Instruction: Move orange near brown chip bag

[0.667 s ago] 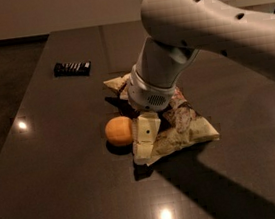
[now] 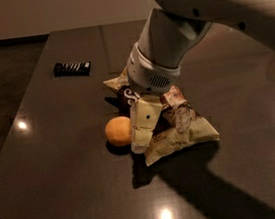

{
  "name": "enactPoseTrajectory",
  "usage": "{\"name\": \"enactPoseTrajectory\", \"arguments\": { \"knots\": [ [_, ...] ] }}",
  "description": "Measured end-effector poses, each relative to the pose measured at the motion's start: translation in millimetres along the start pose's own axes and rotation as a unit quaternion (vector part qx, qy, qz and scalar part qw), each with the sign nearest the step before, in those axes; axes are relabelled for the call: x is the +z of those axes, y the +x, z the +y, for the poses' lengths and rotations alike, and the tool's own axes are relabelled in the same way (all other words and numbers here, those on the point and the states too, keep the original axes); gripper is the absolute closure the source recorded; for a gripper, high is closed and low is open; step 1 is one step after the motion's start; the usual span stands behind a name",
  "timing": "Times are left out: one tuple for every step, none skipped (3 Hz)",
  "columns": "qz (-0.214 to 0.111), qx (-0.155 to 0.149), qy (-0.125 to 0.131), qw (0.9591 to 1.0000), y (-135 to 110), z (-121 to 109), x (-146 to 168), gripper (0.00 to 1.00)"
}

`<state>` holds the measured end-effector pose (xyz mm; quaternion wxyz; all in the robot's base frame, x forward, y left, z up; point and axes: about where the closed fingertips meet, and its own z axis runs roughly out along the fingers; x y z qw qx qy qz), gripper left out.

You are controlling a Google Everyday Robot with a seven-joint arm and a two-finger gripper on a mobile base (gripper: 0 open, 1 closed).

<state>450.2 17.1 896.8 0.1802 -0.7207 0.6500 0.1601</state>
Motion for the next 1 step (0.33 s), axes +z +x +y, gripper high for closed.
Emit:
{"name": "enactPoseTrajectory", "arguments": {
  "knots": [
    [0.000, 0.000, 0.000, 1.0000, 0.0, 0.0, 0.0, 0.00]
  ]
}}
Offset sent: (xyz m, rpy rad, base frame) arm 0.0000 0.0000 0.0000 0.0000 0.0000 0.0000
